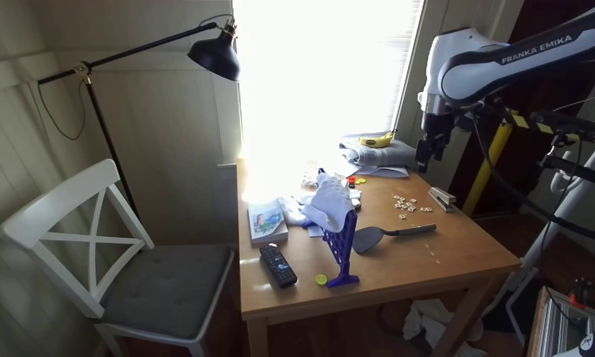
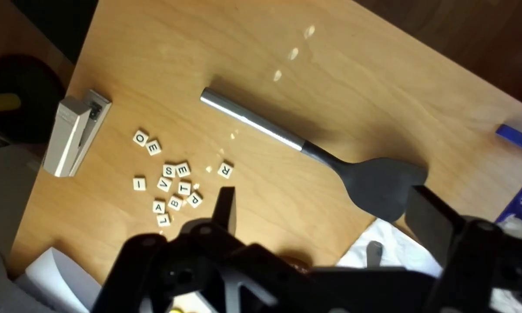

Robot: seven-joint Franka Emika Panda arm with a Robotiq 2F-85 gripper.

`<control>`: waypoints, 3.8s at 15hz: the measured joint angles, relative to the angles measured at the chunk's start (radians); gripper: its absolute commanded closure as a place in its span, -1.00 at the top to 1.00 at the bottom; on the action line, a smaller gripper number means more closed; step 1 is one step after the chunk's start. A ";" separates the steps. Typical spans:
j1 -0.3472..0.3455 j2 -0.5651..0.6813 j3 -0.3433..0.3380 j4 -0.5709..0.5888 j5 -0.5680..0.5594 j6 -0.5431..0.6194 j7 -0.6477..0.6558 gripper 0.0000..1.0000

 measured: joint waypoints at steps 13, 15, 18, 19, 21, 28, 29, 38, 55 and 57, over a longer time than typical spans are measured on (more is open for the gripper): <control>-0.030 0.086 -0.043 -0.019 0.116 0.001 0.004 1.00; -0.051 0.126 -0.064 -0.020 0.179 0.001 0.004 1.00; -0.094 0.195 -0.097 -0.018 0.252 0.021 0.005 1.00; -0.110 0.220 -0.107 -0.017 0.275 0.037 0.005 1.00; -0.142 0.280 -0.119 -0.011 0.322 0.065 -0.007 1.00; -0.182 0.412 -0.120 0.054 0.363 0.053 -0.026 1.00; -0.182 0.412 -0.120 0.051 0.363 0.070 -0.013 1.00; -0.133 0.424 -0.113 -0.071 0.224 0.553 0.064 1.00; -0.126 0.601 -0.068 0.056 0.250 0.643 0.166 1.00; -0.130 0.643 -0.059 0.109 0.256 0.598 0.176 1.00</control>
